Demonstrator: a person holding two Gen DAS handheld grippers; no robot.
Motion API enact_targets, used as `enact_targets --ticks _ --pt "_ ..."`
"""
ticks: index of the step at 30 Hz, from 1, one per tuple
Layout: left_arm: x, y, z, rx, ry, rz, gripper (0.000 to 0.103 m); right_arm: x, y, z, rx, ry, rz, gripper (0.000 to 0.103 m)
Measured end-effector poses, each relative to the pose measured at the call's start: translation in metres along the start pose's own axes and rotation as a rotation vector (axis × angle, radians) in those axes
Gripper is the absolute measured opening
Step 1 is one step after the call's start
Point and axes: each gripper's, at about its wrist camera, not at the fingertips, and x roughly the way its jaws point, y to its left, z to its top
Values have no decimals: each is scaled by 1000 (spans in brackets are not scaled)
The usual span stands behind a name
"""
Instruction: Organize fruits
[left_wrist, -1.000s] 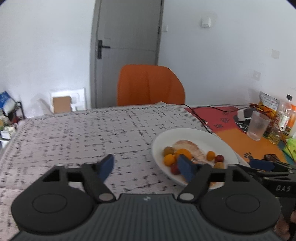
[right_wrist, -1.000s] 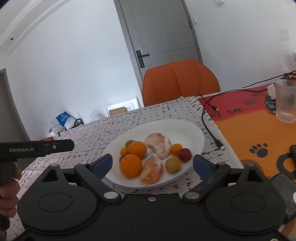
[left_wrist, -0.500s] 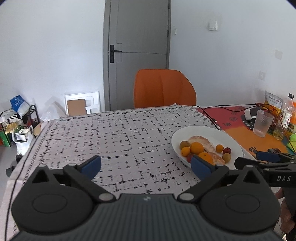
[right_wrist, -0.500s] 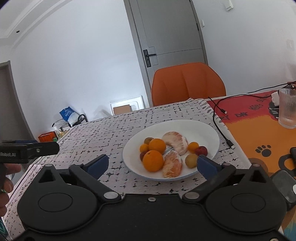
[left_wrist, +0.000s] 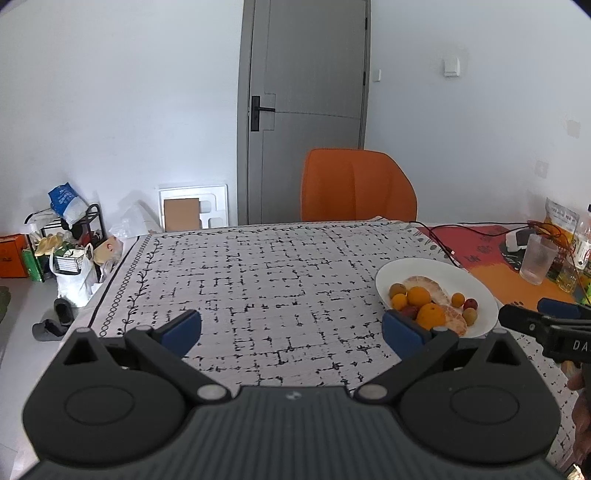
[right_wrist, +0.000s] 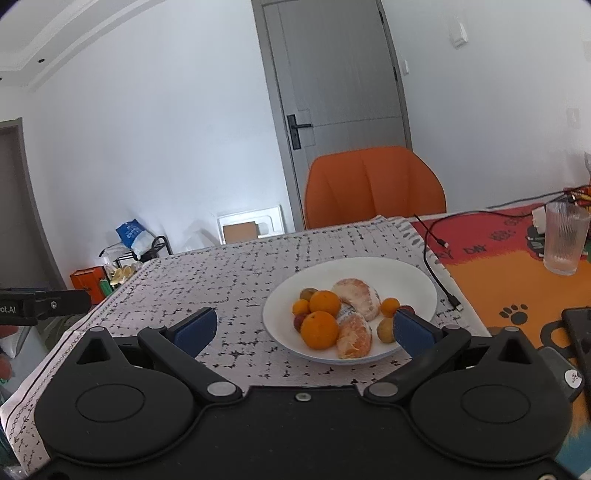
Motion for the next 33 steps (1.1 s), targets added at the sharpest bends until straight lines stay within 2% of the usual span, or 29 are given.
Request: enact_targets --ticks 15,23,33 --pt "-36 37 -11 -76 -35 43 103 -23 21 -2 14 -27 5 103" --pt "-55 41 -21 -66 -60 53 103 -35 28 -2 24 -36 1 103" --pt "-67 52 -38 -88 -51 94 103 -40 47 -7 3 3 41 103"
